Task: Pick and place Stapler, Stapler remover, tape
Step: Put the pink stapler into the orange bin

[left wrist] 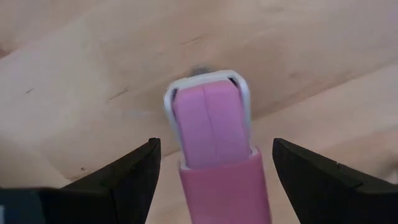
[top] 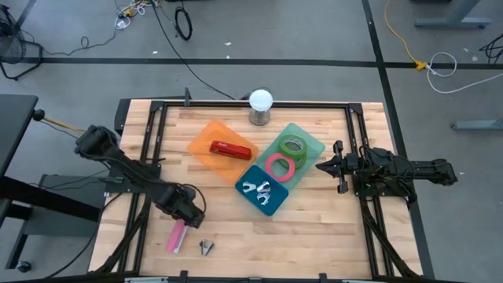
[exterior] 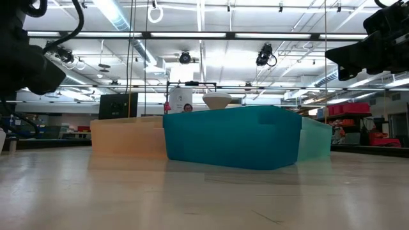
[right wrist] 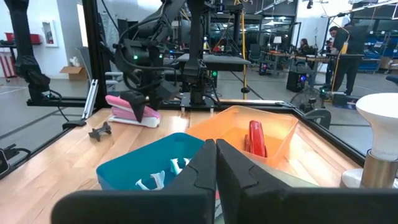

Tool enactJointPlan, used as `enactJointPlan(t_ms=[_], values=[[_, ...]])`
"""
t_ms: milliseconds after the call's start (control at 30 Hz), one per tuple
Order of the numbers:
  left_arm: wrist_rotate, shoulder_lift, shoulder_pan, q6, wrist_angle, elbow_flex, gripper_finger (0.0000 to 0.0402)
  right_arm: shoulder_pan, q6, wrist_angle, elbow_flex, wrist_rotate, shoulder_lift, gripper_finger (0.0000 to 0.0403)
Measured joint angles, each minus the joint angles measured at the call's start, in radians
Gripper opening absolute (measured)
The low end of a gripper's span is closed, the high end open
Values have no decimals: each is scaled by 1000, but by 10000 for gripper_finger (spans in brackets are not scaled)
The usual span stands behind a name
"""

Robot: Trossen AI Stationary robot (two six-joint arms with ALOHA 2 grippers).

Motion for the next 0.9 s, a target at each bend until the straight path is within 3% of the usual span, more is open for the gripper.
enactJointPlan(t_ms=[200, 567, 900], values=[[5, 21, 1, 0, 7, 0, 303, 0, 0, 0, 0, 0, 0, 11], [6, 20, 2, 0, 20, 0, 227, 0, 0, 0, 0, 0, 0, 11], [20, 19, 2, 2, 22, 0, 187, 0, 0, 0, 0, 0, 0, 11]])
